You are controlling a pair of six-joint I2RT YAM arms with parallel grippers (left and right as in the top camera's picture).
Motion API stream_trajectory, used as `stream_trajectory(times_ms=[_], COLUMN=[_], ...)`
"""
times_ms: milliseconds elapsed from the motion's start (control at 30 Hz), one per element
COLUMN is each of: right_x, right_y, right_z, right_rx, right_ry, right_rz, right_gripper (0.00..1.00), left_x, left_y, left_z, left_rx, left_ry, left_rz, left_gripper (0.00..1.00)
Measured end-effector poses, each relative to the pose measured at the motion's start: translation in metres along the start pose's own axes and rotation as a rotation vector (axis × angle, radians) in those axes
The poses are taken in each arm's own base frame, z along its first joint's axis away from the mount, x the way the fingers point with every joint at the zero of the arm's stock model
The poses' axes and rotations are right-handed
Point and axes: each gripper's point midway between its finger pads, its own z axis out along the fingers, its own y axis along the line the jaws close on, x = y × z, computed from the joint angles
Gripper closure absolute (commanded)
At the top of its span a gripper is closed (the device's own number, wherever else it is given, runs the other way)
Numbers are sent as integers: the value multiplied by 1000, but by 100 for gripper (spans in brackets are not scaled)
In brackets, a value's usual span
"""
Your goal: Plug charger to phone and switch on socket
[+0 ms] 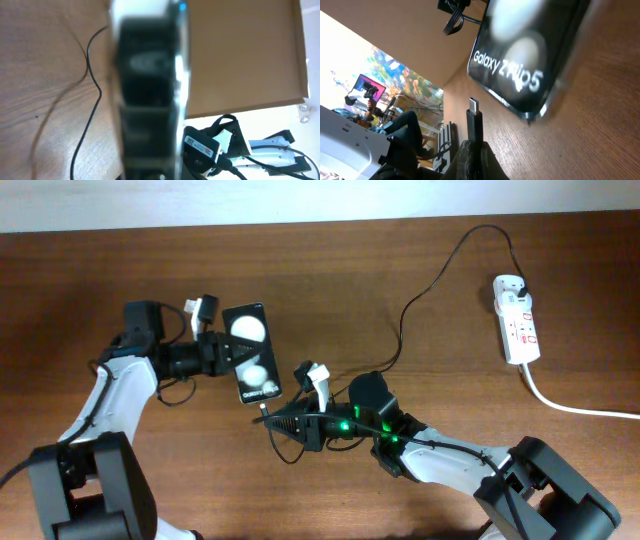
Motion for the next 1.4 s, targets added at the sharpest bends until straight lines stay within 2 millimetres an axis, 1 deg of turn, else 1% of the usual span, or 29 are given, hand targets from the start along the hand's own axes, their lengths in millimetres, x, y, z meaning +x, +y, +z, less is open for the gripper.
stream_trajectory(times_ms=[67,167,1067,1267,1400], right_x=[-2,-3,-4,-6,-5], right_y=[1,2,1,0,0], right_z=[0,0,0,0,0], right_rx=[-3,-7,-2,7,6], right_ry=[-7,-13,-18,-26,-24], right_rz=[-6,-8,20,30,46], right_gripper=[96,96,96,96,96], left_x=[-3,-5,-5,-2,1], left_y=[0,-1,-3,-3,-5], left_z=[-7,-10,-10,-10,-5], left_rx=[3,11,21,23,35], left_ry=[-20,-29,-29,-25,-10], left_rz=[2,5,7,-24,-26], left_gripper=[100,100,100,100,100])
